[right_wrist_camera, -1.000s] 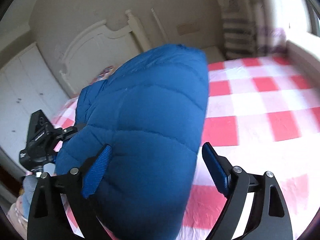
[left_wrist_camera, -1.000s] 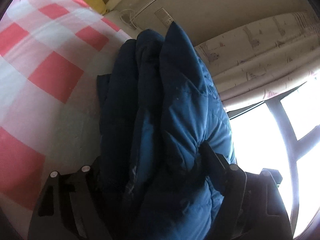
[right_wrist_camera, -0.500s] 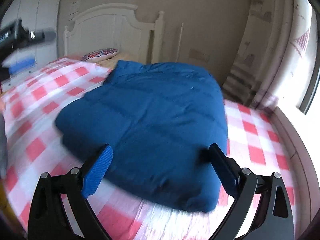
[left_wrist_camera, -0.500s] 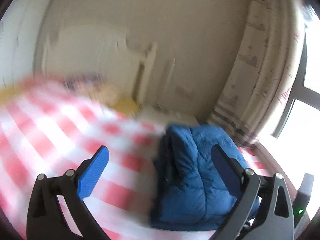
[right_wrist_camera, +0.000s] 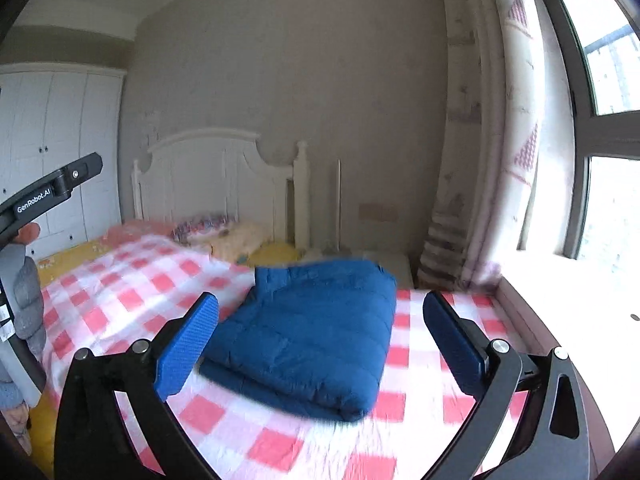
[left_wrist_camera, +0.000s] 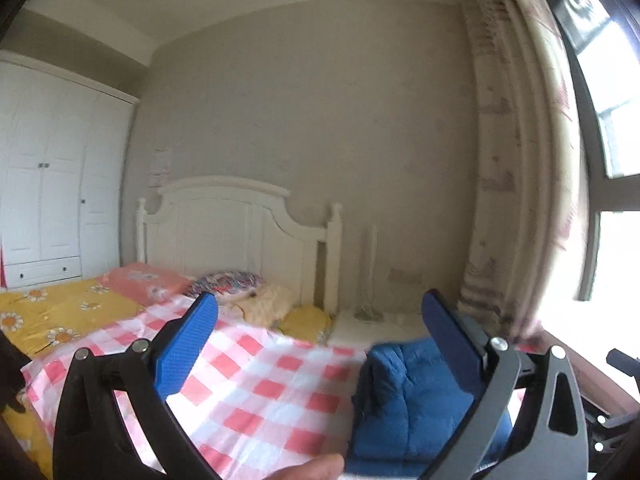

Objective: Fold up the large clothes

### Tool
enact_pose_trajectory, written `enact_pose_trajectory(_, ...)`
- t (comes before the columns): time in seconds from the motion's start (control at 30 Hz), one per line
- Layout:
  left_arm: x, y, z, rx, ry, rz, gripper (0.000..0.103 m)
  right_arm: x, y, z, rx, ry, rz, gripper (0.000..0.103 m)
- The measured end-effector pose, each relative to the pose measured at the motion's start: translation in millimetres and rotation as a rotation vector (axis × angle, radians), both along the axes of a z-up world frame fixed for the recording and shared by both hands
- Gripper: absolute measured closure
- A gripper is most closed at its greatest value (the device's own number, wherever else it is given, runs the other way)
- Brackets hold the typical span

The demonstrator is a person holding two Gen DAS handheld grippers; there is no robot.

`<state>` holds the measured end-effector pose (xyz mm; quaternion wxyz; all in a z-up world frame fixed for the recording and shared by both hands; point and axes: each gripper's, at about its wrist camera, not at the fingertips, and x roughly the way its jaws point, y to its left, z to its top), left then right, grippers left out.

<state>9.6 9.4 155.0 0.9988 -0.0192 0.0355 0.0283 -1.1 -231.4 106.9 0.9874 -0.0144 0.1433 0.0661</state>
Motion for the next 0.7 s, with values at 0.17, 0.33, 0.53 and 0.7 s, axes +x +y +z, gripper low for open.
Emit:
enact_pose_trajectory(0.17,6,-19,-34,0.038,0.182,-0.043,0.002,-18,3,-21,0.006,0.03,0.007,0.005)
enact_pose_trajectory(0.33,10,-38,-68,0.115,0.313,-0.108,0.002,-29,1,-26,-0.018,0.032,0.004,0.005)
enact_pose_trajectory(0.53,18,-39,-84,0.097,0.369,-0.124,0.002,-28,-21,-26,0.06,0.027,-0.046,0.005)
enact_pose_trajectory(0.7,28,-40,-100,0.099,0.411,-0.124,0.002,6,-29,-43,0.083,0.081,-0.08,0.005)
